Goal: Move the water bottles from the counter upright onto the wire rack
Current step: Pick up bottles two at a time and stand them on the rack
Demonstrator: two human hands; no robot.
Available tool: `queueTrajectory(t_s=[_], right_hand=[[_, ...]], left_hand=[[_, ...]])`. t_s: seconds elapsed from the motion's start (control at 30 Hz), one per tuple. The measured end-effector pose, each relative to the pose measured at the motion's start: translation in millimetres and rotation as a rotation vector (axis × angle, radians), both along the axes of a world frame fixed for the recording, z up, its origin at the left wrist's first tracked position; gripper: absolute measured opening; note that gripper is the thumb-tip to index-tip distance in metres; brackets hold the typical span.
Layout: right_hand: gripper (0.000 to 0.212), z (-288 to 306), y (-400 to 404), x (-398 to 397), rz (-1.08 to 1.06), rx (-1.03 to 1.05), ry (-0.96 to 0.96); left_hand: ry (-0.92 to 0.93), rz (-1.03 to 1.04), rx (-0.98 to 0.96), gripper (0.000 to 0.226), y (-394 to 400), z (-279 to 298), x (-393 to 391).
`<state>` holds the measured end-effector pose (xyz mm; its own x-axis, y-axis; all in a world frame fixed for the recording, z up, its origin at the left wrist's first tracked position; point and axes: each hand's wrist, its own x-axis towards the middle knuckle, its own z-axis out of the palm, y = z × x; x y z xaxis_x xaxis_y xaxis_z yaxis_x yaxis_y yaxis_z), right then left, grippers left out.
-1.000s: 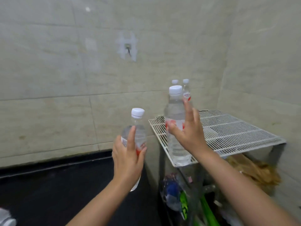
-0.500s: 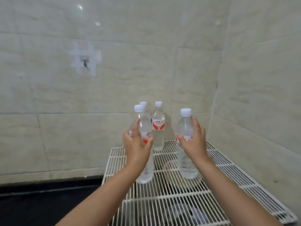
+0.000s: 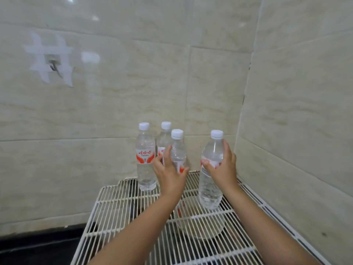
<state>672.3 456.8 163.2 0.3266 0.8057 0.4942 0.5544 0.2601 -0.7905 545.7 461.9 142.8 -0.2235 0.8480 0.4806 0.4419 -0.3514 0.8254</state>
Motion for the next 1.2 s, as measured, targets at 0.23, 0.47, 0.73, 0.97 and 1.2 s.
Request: queueTrajectory(t_s=[0.23,0.47,0.73,0.97,1.2], right_hand=[[0.062,22,-10,9,0.038,-0.049,-0.142],[0.052,95,-3,19,0.199,-0.244,-0.644],[0.039,119,-1,9,-0.047,-0.456,-0.972],[0.027,131,-5,16,0.338,-0.447,-0.870],[0.050,120,-6,5,0.167,-0.411,-0.886]], left_hand=[[0.022,-0.055,-0.086,0.083,-7,20,-26],[0.264,-0.142,-0.010,0.054,11,86,-33],[0.485,-0.129,-0.047,0.041,17,102,-37],[0.469,0.126,-0.089,0.052,7,99,-44],[0.488,-0.181,-0.048,0.049,2,99,-50]])
